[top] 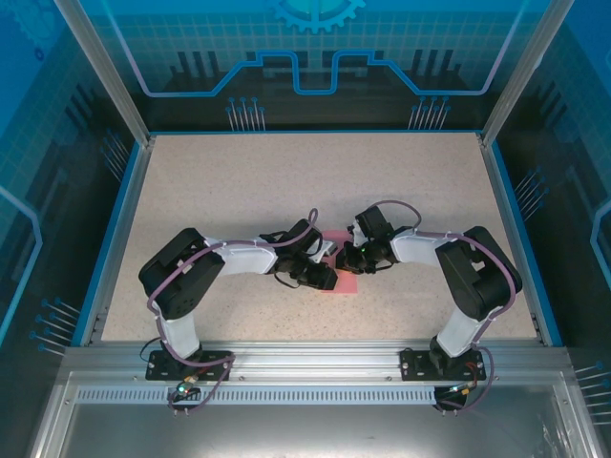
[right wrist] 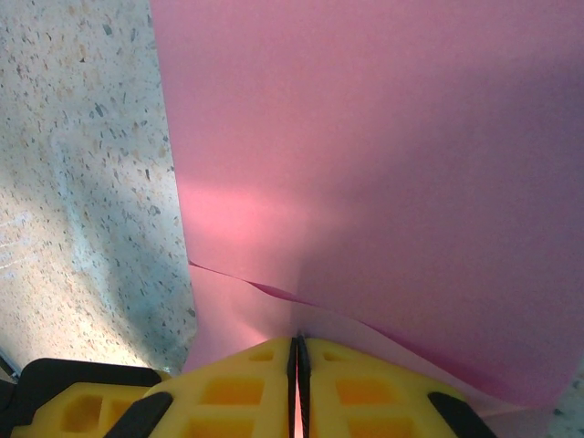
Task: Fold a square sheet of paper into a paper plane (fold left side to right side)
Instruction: Fold the triangle a second time at the center of the table.
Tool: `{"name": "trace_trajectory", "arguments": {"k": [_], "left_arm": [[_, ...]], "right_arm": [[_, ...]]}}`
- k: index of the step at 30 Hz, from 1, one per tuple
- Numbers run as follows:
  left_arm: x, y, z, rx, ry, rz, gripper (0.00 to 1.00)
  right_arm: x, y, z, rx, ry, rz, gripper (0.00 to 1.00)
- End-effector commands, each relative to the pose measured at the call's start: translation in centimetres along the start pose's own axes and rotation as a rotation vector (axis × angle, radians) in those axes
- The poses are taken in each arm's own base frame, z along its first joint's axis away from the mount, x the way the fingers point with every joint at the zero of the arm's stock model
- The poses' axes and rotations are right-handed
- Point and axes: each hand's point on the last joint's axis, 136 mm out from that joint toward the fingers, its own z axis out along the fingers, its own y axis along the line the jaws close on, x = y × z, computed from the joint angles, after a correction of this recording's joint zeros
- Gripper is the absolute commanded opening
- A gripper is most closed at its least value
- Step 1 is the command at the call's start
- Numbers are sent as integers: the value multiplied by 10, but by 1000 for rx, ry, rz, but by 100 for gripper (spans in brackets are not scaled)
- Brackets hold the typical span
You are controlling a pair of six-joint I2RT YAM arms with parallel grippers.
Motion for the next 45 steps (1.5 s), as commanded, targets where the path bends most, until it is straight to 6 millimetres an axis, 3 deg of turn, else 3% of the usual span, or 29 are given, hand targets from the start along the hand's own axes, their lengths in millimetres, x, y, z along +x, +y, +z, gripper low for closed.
{"name": "trace_trajectory", "arguments": {"k": [1,13,29,33,38,45], "left_arm": [[13,8,4,-19,37,-20,30],[30,7,9,-14,68,-27,31],[69,12,-6,-12,93,-58,29],[62,1,-21,16,55,-42,27],[36,-13,-39,58,-28,-26,27],[16,-14,-21,64,-17,-24,28]], "right_arm": [[11,-10,6,56,45,-1,12],[9,-8,5,53,45,-3,12],[9,-10,5,66,51,-2,12],[8,-9,5,62,50,-4,12],[8,-8,5,56,50,-3,12],[9,-6,4,52,51,-6,12]]}}
